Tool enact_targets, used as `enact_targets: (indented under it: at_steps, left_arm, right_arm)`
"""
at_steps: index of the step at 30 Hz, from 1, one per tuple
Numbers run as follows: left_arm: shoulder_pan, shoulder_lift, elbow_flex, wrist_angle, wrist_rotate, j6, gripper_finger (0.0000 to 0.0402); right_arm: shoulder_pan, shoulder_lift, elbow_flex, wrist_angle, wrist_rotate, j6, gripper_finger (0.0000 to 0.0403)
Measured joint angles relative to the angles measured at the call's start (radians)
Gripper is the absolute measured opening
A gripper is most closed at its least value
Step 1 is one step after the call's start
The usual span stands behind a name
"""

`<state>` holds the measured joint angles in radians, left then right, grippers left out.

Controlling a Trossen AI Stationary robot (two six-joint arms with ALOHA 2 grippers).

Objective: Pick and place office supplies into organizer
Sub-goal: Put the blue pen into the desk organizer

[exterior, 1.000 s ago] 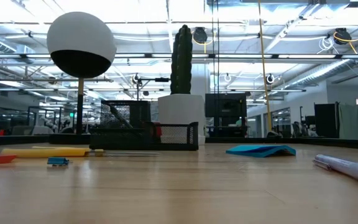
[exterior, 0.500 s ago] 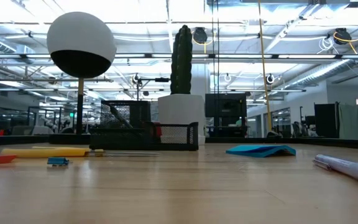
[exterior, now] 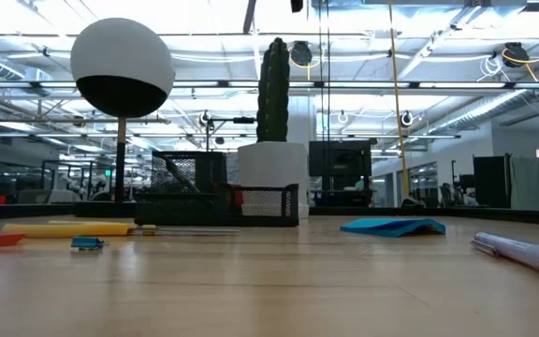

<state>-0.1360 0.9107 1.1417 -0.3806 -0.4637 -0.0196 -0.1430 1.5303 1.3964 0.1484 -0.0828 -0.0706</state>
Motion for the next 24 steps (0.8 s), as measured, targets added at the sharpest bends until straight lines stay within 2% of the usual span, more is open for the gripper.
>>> enact_targets:
  at_steps: [3, 6, 10, 15, 19, 24]
  left_arm:
    - [0.0, -0.08, -0.074, 0.03, 0.0, 0.003, 0.0115]
    - [0.001, -0.174, -0.202, 0.107, -0.006, 0.003, 0.0115]
    - [0.001, -0.299, -0.401, 0.267, 0.014, 0.027, 0.0115]
    - [0.005, -0.392, -0.611, 0.49, 0.018, 0.083, 0.0115]
    - [0.027, -0.404, -0.696, 0.628, 0.018, 0.069, 0.0115]
    - [0.063, -0.373, -0.71, 0.636, 0.019, -0.002, 0.0115]
  right_arm:
    - [-0.018, 0.003, -0.092, 0.123, -0.05, 0.01, 0.003]
    - [-0.026, 0.002, -0.182, 0.277, -0.057, 0.033, 0.003]
    - [-0.03, 0.002, -0.288, 0.46, -0.075, 0.04, 0.003]
    - [-0.054, 0.016, -0.376, 0.614, -0.077, 0.069, 0.003]
    - [-0.071, 0.068, -0.371, 0.649, -0.104, 0.101, 0.003]
    - [-0.074, 0.163, -0.314, 0.642, -0.17, 0.096, 0.003]
